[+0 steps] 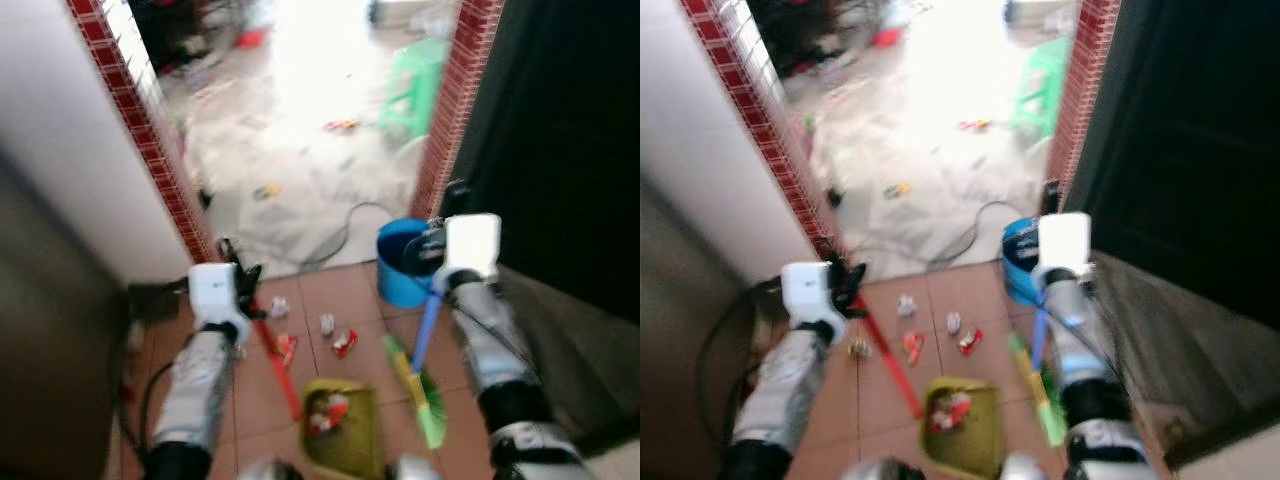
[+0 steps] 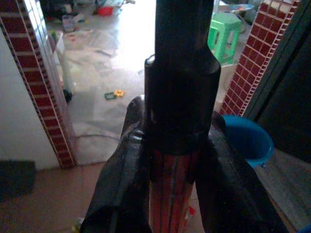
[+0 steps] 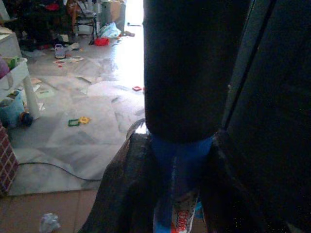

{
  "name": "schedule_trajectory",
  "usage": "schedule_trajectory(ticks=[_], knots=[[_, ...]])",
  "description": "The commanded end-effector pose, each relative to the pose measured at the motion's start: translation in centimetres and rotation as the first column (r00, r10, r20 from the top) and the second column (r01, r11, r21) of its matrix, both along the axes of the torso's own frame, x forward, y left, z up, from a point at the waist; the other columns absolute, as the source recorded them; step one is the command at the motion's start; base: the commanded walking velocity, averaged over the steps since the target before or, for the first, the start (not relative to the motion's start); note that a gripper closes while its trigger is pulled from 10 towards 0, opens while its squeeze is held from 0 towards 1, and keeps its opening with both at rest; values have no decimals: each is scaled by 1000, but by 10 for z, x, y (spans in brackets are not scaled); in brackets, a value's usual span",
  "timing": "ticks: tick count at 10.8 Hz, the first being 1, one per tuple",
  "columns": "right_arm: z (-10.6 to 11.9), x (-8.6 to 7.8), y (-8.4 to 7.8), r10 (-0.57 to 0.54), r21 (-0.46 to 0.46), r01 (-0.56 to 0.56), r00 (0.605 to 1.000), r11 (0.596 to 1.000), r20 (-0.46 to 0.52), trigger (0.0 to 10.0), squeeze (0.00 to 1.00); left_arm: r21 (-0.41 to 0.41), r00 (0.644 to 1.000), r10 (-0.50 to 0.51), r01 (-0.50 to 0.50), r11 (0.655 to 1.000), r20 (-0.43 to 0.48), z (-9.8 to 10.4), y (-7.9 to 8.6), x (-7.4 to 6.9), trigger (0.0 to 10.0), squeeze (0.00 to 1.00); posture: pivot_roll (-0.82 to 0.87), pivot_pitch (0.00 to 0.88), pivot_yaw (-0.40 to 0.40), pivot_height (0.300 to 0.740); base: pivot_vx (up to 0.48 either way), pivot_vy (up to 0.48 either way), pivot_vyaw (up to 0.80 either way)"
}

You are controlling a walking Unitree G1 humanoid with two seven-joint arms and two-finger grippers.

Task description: Sweep floor

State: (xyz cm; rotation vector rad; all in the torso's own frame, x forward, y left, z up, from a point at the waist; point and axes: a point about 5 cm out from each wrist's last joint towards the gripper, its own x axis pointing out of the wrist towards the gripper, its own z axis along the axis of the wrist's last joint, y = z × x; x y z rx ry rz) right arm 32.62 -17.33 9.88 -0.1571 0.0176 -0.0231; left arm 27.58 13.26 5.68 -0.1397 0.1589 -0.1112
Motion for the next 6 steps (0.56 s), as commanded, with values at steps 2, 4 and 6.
schedule_trajectory(ticks=[2,4,6], knots=[[11,3,-4,-8,-1,8,999,1000,42,10000,0,-13,999,-8,8,1000,41,10,-5,4,10000,0,-143,0,75,740,0,480,0],[13,7,-1,19,-11,-19,999,1000,37,10000,0,-27,999,21,-20,999,32,6,-10,3,10000,0,-121,0,13,740,0,0,0],[17,15,13,100,-29,-100,994,995,32,10000,0,-41,997,68,-67,997,33,5,-9,-1,10000,0,-86,0,-38,740,0,0,0]])
